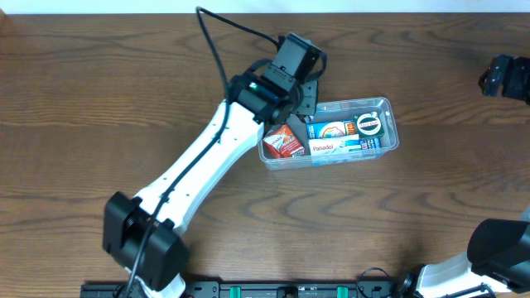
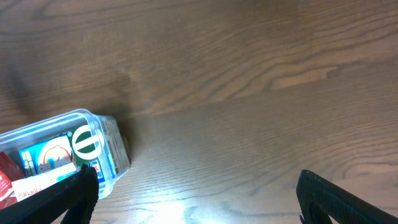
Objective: Pack container
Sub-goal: 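Lift the bottle and carry it over the container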
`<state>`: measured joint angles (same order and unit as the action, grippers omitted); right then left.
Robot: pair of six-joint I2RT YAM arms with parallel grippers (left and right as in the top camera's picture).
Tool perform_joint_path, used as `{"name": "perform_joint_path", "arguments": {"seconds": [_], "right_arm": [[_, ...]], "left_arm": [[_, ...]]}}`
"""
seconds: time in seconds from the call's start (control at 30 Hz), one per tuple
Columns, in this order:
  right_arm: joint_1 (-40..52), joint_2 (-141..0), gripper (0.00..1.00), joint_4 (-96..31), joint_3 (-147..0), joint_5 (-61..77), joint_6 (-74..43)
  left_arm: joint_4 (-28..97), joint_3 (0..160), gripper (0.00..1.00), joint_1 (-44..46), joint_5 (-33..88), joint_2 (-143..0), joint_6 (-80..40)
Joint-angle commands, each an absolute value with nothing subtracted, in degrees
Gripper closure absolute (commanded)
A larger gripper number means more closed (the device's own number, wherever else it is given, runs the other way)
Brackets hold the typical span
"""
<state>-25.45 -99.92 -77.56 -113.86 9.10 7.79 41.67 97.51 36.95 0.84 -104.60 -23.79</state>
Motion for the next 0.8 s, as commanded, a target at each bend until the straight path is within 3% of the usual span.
{"name": "perform_joint_path", "arguments": {"seconds": [0.0, 0.77], "right_arm": [[-25.69, -99.55, 0.01, -77.62, -114.63, 9.23, 7.79], [-25.69, -99.55, 0.01, -77.62, -114.65, 9.23, 7.79]], "left_arm": [[41.19, 98.21, 0.79, 37.1, -1.13, -106.69, -26.02], [37.56, 98.21, 0.8, 40.29, -9.02, -116.64, -27.31]]}}
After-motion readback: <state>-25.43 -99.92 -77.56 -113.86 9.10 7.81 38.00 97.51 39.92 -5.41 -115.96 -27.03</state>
